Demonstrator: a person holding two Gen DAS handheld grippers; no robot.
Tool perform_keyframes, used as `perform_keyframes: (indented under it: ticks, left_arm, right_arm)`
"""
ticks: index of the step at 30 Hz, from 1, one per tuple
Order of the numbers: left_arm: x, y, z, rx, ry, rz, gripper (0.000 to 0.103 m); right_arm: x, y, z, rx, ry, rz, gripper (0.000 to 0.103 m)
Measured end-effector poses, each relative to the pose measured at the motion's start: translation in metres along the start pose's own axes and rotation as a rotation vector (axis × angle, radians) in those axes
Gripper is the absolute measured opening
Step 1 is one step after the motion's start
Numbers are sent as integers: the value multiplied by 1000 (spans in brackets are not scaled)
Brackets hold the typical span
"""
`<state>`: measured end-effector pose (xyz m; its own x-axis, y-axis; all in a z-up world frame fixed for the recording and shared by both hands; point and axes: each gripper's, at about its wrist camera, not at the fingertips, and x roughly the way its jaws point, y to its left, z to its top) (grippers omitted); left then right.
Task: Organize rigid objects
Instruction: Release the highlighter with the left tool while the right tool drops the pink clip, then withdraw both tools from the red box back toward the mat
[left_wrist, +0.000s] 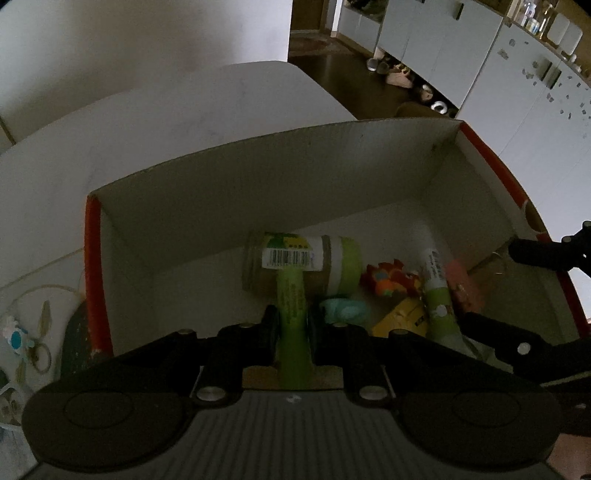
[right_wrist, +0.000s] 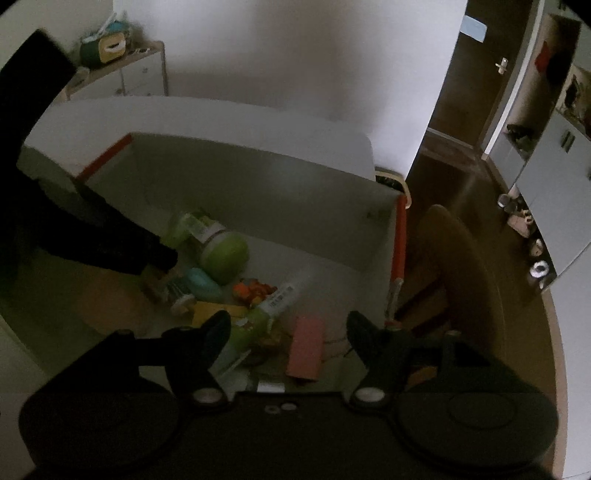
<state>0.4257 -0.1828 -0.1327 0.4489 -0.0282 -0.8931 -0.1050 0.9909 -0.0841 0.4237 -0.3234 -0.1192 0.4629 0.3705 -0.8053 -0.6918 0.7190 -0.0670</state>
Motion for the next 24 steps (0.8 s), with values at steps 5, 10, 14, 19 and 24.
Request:
perform_keyframes:
  ticks: [5,10,14,19,24]
  left_arm:
    - [-11,5,-8,-4,-20,-9,17]
    - [-32,4,-13,1,-63,-5,17]
    - [-50,2,-15,5,-106,-4,17]
    - [-72,4,-23,9,-156,-12,17]
    - [-90,12,-33,-8,-189,-23,17]
  right_arm:
    - [-10,-5,-1,46,-16,37,72]
    - [-23,-5,1,74,-41,67,73]
    - [-37,-3,3,96,-71,94,78]
    - [-52,3,5,116,-103,113,81]
    - [-66,9,7,146,-135,137,88]
